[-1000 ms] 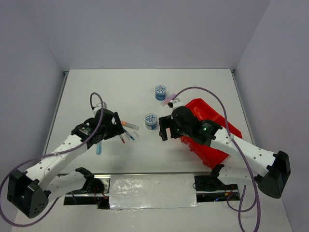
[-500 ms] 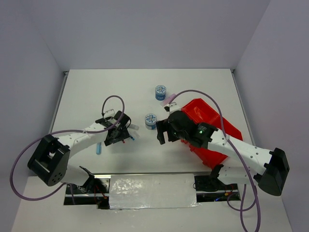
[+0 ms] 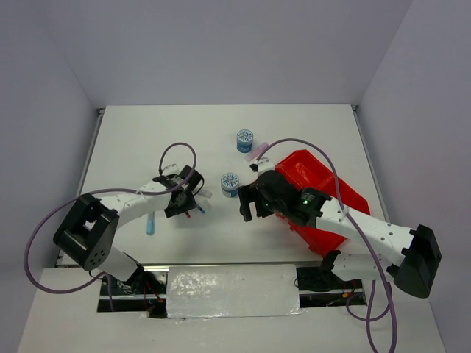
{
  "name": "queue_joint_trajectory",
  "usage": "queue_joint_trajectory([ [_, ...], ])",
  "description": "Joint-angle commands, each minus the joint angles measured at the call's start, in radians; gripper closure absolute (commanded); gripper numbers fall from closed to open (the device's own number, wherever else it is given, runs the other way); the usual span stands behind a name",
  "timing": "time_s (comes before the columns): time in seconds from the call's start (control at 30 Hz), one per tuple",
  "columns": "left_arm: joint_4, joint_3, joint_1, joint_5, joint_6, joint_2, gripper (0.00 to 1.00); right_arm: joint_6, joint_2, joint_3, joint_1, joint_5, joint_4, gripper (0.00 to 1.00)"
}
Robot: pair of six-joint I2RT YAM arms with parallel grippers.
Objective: Sort the stationery into containers
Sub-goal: Pick up the pen from the center of the board.
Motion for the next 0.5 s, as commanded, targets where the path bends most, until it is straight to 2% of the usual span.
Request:
queue_joint_trajectory([
  [0.0, 0.002, 0.039, 0.006, -0.043, -0.029, 0.018, 0.34, -0.016, -0.021, 0.002, 0.014, 0.001, 0.026, 0.04],
  [0.33, 0.053, -0.021, 0.042, -0.039, -0.029, 0.038, 0.37, -0.022, 0.011, 0.012, 0.04, -0.021, 0.055, 0.04],
  [0.47, 0.102, -0.041, 0.048, -0.006, -0.009, 0.064, 0.54, -0.019, 0.027, 0.02, 0.051, -0.011, 0.052, 0.04],
])
